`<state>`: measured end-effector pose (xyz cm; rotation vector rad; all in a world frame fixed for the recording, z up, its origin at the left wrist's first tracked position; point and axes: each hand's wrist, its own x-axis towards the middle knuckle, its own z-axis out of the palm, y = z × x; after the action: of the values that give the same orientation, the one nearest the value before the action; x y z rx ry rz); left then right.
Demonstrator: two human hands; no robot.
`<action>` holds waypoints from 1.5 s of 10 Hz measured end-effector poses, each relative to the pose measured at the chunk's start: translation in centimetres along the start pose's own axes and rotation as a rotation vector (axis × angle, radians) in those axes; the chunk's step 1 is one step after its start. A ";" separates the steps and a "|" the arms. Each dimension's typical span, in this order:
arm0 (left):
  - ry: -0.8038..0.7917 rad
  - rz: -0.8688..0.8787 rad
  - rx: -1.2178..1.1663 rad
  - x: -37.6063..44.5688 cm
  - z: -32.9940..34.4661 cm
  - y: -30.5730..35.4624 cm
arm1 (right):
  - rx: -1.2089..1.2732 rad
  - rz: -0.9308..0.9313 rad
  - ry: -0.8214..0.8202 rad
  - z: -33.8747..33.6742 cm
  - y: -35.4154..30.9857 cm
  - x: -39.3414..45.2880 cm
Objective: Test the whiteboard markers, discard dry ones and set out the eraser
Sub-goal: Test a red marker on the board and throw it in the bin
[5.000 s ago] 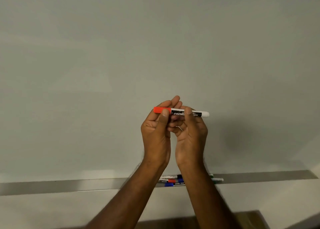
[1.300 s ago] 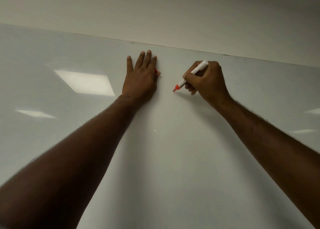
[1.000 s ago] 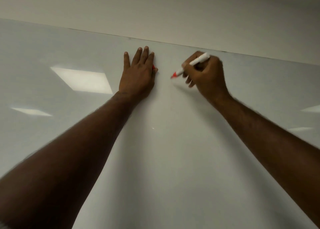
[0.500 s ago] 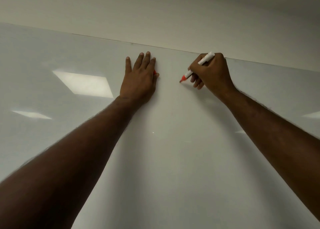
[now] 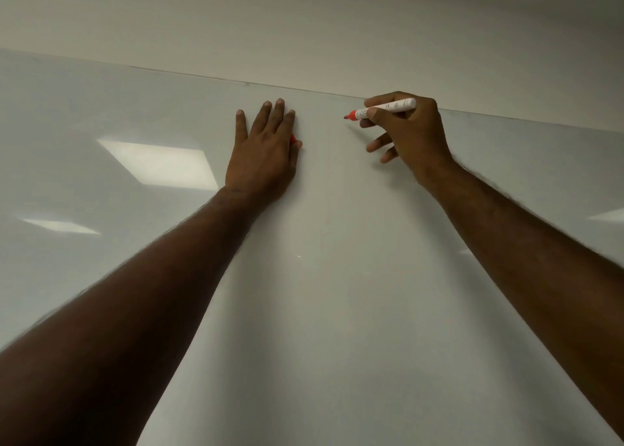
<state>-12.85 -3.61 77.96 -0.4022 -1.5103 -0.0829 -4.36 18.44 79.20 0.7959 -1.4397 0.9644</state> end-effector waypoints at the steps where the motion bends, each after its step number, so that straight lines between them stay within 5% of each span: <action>1: -0.006 -0.005 -0.001 0.0 -0.1 0.1 | -0.009 0.045 -0.030 0.1 -0.2 0.3; 4: -0.003 -0.010 -0.026 -0.2 -0.2 0.2 | -0.016 0.115 -0.096 -0.5 1.9 -4.9; 6: 0.095 -0.035 -0.215 -1.2 -0.5 0.6 | 0.277 0.105 0.023 -2.2 1.4 -8.6; 10: 0.395 -0.465 -1.241 -14.4 -2.3 7.1 | 0.508 0.252 0.204 -4.0 1.1 -20.2; 13: 0.319 -0.963 -1.913 -23.6 -4.3 14.4 | 0.563 0.329 0.191 -0.7 0.3 -29.7; 15: 0.273 -1.002 -2.175 -25.7 -5.7 17.1 | 0.501 0.353 0.159 0.4 0.3 -32.2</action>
<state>-4.19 5.58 49.26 -1.1276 -0.5927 -2.5196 -1.68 16.36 47.22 0.8105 -1.2340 1.6637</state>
